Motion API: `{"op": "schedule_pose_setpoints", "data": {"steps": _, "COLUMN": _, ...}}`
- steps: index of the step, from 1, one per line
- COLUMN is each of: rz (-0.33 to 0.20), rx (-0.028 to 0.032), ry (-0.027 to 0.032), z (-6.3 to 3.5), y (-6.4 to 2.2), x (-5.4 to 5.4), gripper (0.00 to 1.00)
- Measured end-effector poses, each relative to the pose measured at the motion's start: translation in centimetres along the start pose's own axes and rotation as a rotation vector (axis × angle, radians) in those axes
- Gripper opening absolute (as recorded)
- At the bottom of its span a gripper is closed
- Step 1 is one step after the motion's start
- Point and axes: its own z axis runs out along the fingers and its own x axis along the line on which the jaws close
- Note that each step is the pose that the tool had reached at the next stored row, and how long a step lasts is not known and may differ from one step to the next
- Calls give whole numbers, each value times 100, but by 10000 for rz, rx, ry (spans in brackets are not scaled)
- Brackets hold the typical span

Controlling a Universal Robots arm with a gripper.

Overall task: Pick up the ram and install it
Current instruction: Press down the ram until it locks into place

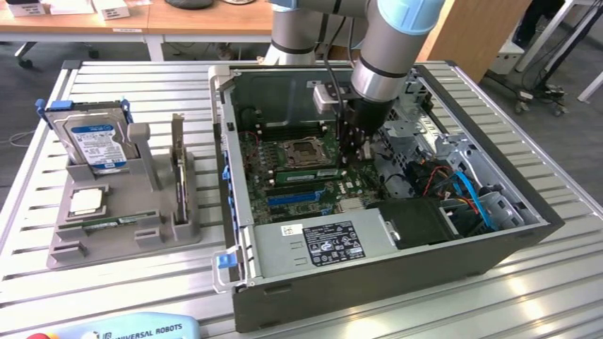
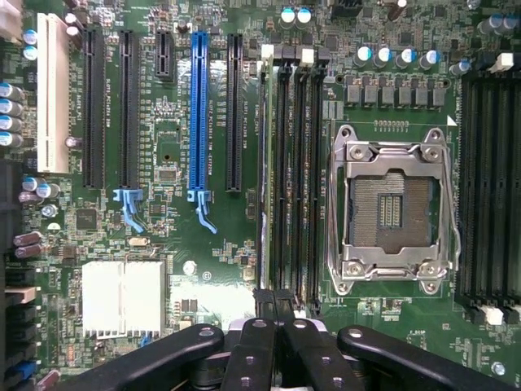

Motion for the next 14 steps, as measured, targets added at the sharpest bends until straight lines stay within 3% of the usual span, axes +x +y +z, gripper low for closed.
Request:
{"op": "schedule_pose_setpoints", "data": {"steps": 5, "rz": -1, "rx": 0, "ry": -1, "z": -81, "y": 3, "x": -2, "gripper": 10}}
{"op": "schedule_pose_setpoints", "data": {"steps": 10, "rz": -1, "rx": 0, "ry": -1, "z": -82, "y": 6, "x": -2, "gripper": 10}}
{"op": "schedule_pose_setpoints", "data": {"steps": 14, "rz": -2, "rx": 0, "ry": 0, "z": -79, "y": 108, "x": -1, "gripper": 10}}
